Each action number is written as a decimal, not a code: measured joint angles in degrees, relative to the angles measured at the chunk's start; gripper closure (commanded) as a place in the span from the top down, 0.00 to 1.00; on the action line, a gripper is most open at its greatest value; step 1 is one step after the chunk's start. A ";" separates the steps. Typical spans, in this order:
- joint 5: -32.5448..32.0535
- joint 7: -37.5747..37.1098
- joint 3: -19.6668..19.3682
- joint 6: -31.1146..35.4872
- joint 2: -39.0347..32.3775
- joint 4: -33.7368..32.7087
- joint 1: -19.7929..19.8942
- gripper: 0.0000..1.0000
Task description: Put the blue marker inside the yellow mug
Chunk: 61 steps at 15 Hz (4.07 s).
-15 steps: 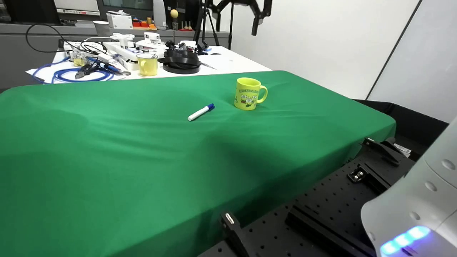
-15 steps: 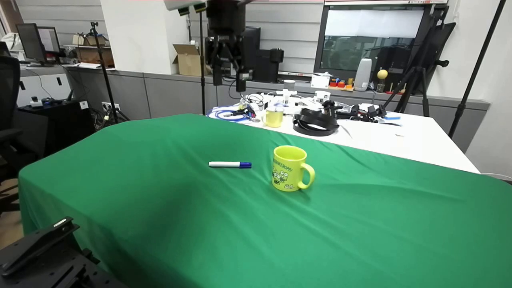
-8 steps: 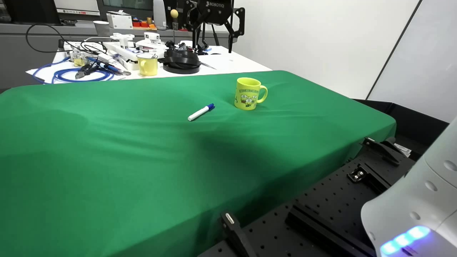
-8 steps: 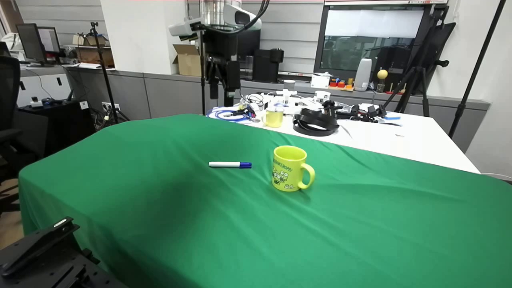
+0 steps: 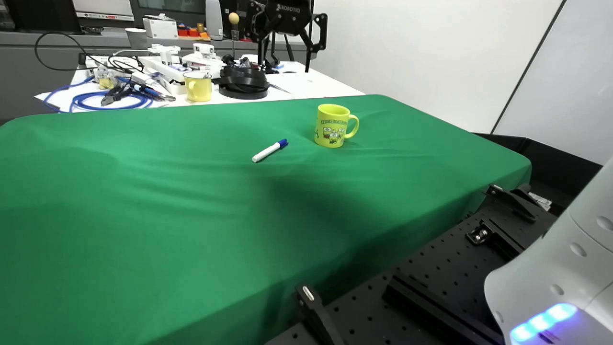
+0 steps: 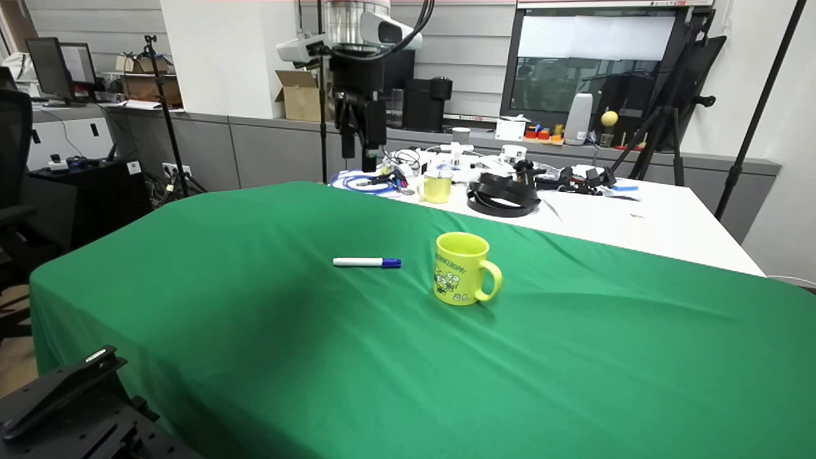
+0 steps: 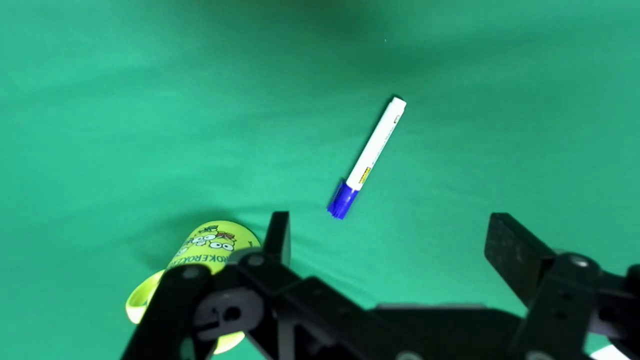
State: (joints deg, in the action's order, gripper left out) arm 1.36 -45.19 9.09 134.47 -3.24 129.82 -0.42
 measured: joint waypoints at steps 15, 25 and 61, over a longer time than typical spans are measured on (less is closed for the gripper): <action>4.03 -9.56 -7.28 13.32 -16.68 -1.30 -9.92 1.00; 2.97 -17.94 -11.37 17.00 -22.03 -1.62 -14.60 1.00; 19.82 -2.38 -10.38 11.95 -11.80 -4.31 -0.71 0.04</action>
State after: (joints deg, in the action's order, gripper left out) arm 21.18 -47.57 -1.28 146.42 -15.04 125.51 -1.14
